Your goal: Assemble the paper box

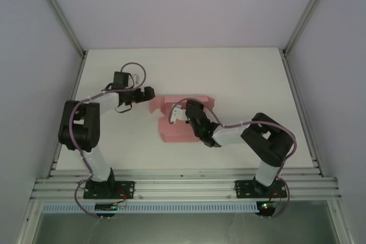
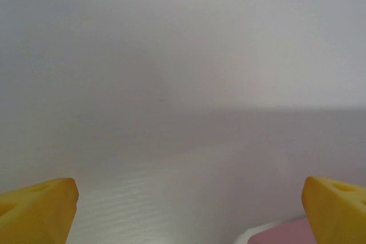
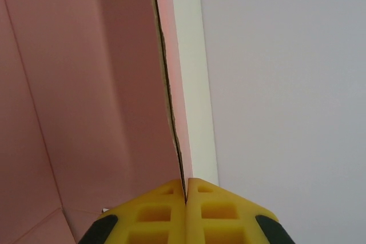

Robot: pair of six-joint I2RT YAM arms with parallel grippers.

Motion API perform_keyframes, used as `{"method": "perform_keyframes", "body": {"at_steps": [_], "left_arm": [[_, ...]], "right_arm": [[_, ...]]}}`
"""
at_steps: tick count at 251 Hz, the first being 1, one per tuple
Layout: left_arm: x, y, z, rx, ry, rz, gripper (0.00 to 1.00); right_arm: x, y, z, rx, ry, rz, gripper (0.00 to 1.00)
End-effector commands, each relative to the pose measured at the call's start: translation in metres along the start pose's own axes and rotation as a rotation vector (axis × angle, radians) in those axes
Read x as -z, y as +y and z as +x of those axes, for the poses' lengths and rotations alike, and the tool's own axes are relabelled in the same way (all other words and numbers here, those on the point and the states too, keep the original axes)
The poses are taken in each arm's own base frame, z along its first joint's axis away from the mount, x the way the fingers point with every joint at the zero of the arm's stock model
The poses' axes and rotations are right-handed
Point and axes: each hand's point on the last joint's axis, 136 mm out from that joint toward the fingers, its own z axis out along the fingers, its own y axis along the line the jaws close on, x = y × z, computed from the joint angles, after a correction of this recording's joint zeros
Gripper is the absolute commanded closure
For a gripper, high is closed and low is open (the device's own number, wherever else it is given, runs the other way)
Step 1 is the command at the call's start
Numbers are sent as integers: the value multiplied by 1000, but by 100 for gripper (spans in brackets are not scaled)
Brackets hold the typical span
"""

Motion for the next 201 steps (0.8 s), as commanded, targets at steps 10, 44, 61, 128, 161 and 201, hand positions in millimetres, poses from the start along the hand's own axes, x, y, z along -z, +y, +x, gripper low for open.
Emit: {"method": "perform_keyframes", "body": {"at_steps": [10, 44, 61, 128, 161, 201], "left_arm": [[-1, -27, 32, -95, 97, 67, 0], [3, -50, 55, -115, 114, 124, 0], [7, -59, 63, -129, 116, 137, 0], [11, -65, 63, -120, 65, 122, 0], [20, -44, 67, -125, 51, 5, 0], [40, -28, 76, -142, 30, -52, 1]], "right_arm": [[-2, 8, 9, -25, 31, -50, 100], [-3, 7, 11, -33, 49, -55, 100], [-2, 9, 13, -34, 53, -61, 100], [1, 13, 9, -34, 49, -56, 100], [2, 13, 12, -33, 52, -57, 100], [4, 15, 16, -29, 60, -73, 100]]}}
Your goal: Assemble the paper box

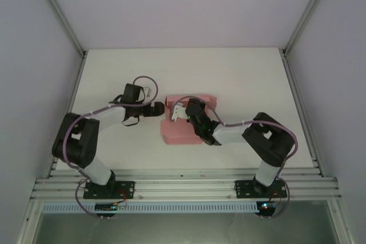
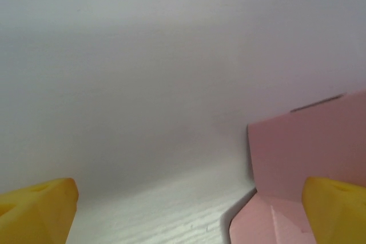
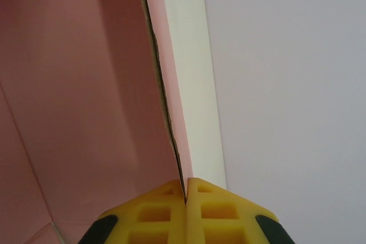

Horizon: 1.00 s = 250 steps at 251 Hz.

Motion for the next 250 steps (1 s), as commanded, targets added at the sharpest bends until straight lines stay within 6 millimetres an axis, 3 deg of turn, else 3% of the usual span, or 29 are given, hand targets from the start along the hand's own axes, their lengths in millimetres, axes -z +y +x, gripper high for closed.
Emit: {"method": "perform_keyframes", "body": {"at_steps": [1, 40, 96, 135, 210, 250], "left_arm": [[17, 9, 8, -29, -14, -46, 1], [16, -10, 15, -107, -17, 73, 13], [-3, -40, 6, -209, -29, 209, 26], [-6, -59, 0, -233, -64, 315, 27], [-5, -63, -24, -286, -196, 287, 34], [-14, -65, -24, -324, -203, 240, 38]], "right_arm": [[4, 15, 10, -2, 26, -56, 100], [4, 18, 10, -9, 20, -66, 100], [2, 27, 10, -16, 18, -115, 100], [3, 28, 10, -9, 24, -132, 100], [6, 33, 7, -11, 13, -167, 100], [7, 38, 4, -9, 9, -177, 100]]}}
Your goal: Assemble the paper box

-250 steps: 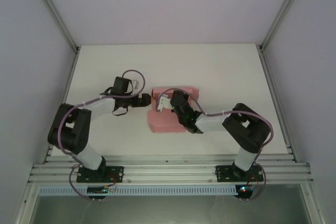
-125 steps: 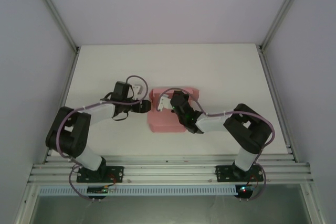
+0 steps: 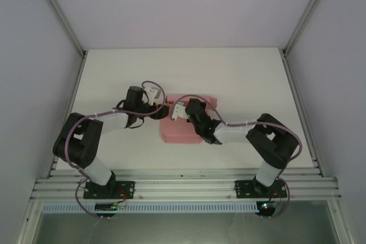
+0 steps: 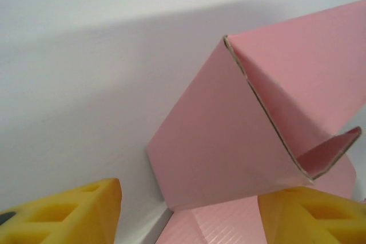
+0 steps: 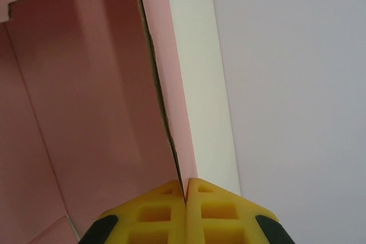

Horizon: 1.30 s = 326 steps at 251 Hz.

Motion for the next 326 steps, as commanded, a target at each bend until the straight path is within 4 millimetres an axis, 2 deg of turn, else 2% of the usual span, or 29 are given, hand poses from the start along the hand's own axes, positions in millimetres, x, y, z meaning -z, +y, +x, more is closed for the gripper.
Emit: {"method": "perform_keyframes", "body": {"at_steps": [1, 25, 73, 93, 134, 173, 181, 194, 200, 238, 270, 314, 326], "left_arm": [[-6, -1, -18, -76, -64, -34, 38], [-11, 5, -15, -109, -67, -121, 39], [-16, 10, -19, -153, -121, -226, 51], [-17, 14, -22, -156, -152, -271, 61], [-17, 24, -25, -168, -180, -353, 72], [-19, 36, -16, -190, -168, -469, 77], [-18, 40, -14, -186, -169, -503, 82], [-16, 49, -10, -165, -169, -570, 96], [-16, 52, -7, -157, -169, -592, 98], [-11, 53, 6, -150, -223, -604, 100], [3, 58, 3, -154, -287, -688, 100], [-6, 59, 11, -181, -207, -707, 100], [-8, 56, 14, -158, -214, -674, 89]], "right_arm": [[2, 36, 6, 32, 12, -126, 100], [2, 39, 6, 34, 13, -139, 100], [3, 41, 8, 26, 18, -148, 100], [4, 42, 7, 16, 14, -155, 100], [3, 43, 8, 5, 19, -159, 100], [4, 44, 10, -9, 30, -166, 100], [4, 44, 10, -11, 34, -163, 100], [4, 43, 11, -12, 38, -159, 100], [5, 44, 11, -12, 38, -160, 100], [6, 46, 14, -23, 46, -166, 100], [7, 46, 17, -25, 62, -165, 100], [8, 43, 15, -56, 59, -165, 100], [8, 44, 15, -55, 59, -171, 100]]}}
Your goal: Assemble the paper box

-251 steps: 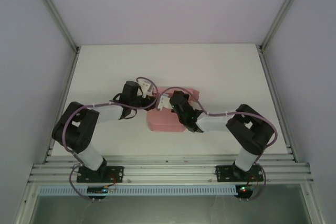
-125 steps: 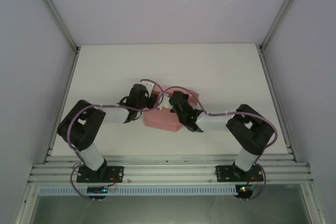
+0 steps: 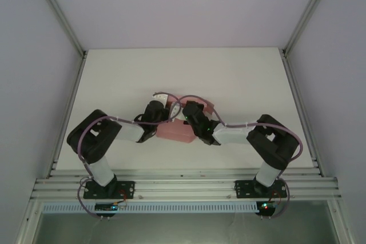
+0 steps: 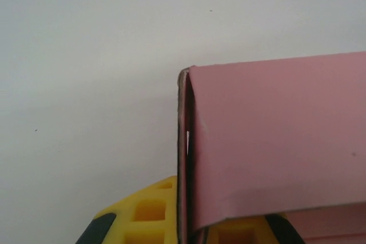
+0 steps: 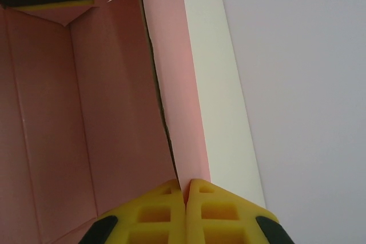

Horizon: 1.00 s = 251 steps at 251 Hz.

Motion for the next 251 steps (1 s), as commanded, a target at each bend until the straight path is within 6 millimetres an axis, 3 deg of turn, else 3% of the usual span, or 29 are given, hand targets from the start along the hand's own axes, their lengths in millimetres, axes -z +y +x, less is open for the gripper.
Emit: {"method": "perform_keyframes", "body": {"at_steps": [1, 26, 54, 70, 92, 122, 152, 162, 212, 226, 251], "left_arm": [[-3, 32, 34, -18, 103, -143, 88], [1, 15, 34, 18, 83, -34, 68], [0, 9, 36, 17, 94, 5, 65], [-2, 8, 35, 14, 99, 3, 76], [-5, 9, 30, 15, 95, -12, 100], [-4, 0, 18, 16, 77, 27, 100], [1, -6, 9, 37, 53, 65, 100], [4, -9, 7, 38, 48, 88, 100], [11, -15, 12, 56, 66, 126, 100], [10, -16, 16, 54, 81, 129, 100], [9, -17, 20, 41, 95, 117, 100]], "right_arm": [[2, 33, 31, 22, 99, -118, 100], [2, 32, 32, 10, 103, -123, 100], [2, 32, 32, 2, 101, -139, 100], [2, 32, 33, -4, 103, -142, 100], [2, 32, 31, -5, 97, -143, 100], [2, 30, 31, -14, 102, -130, 100], [9, 8, 19, -73, 88, -59, 80], [15, -2, 11, -126, 67, -45, 65], [64, -24, -24, -441, -134, -221, 8], [78, -36, -29, -519, -199, -252, 1], [99, -61, -34, -668, -290, -294, 1]]}}
